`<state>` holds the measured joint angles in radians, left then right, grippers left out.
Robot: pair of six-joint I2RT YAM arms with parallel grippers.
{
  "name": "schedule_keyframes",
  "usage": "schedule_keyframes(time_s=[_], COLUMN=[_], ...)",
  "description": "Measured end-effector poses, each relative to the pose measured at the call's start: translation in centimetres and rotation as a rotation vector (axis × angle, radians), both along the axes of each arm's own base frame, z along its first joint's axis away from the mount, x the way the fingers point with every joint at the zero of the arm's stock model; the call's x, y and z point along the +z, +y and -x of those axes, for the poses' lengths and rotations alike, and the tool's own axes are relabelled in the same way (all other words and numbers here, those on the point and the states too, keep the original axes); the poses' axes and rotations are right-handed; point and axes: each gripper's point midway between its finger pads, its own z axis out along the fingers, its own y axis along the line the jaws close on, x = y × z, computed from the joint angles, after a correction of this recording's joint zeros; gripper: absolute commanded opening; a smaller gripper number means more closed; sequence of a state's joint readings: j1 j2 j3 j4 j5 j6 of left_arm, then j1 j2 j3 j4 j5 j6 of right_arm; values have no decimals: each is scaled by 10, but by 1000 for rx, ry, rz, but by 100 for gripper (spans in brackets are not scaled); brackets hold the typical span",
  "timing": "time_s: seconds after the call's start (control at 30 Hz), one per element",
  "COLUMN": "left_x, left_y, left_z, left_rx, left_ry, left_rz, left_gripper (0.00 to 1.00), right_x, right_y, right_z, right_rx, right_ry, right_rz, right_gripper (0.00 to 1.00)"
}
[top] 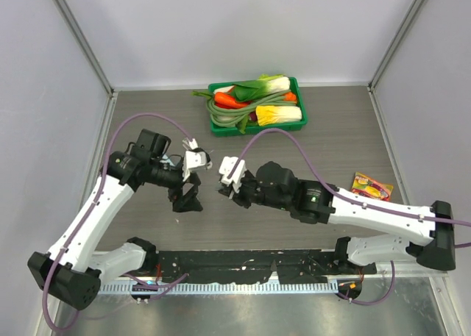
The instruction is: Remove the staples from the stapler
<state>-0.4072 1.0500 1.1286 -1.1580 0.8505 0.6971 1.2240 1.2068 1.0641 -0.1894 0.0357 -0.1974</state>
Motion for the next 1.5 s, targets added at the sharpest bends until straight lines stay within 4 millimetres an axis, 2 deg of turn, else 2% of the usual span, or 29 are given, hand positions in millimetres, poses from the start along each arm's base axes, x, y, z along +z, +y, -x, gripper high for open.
schedule_keyframes(time_s=[0.2, 0.43, 0.57, 0.7, 0.8, 0.83, 0.93, 1.17, 1.33, 1.5], left_x=[-19, -53, -73, -97, -117, -124, -139, -155, -160, -170], left_y=[-14, -46, -69, -100, -121, -127, -144, -171, -186, -198], left_z=[-48, -99, -120, -132, -142, -144, -153, -170, -164, -149], left_rx=[132, 207, 216, 187, 179, 176, 173, 202, 213, 192], left_ry=[15, -5, -49, -70, -69, -66, -48, -20, 8, 30], left_rz=[-42, -189, -253, -310, -342, -350, -356, -331, -316, -327], left_gripper=[99, 100, 100, 94, 80, 75, 69, 66, 62, 61], right_x=[-5, -16, -8, 8, 19, 22, 24, 22, 21, 22], right_y=[-56, -114, -154, -191, -212, -217, -224, -229, -230, -230], right_z=[-19, -30, -35, -36, -36, -37, -38, -39, -39, -39], right_rx=[-219, -464, -631, -763, -837, -856, -891, -921, -925, -924], right_ry=[29, 65, 89, 107, 113, 115, 116, 110, 108, 110], right_rz=[-42, -80, -153, -253, -299, -310, -317, -295, -293, -297], right_gripper=[1, 1, 1, 1, 1, 1, 1, 1, 1, 1])
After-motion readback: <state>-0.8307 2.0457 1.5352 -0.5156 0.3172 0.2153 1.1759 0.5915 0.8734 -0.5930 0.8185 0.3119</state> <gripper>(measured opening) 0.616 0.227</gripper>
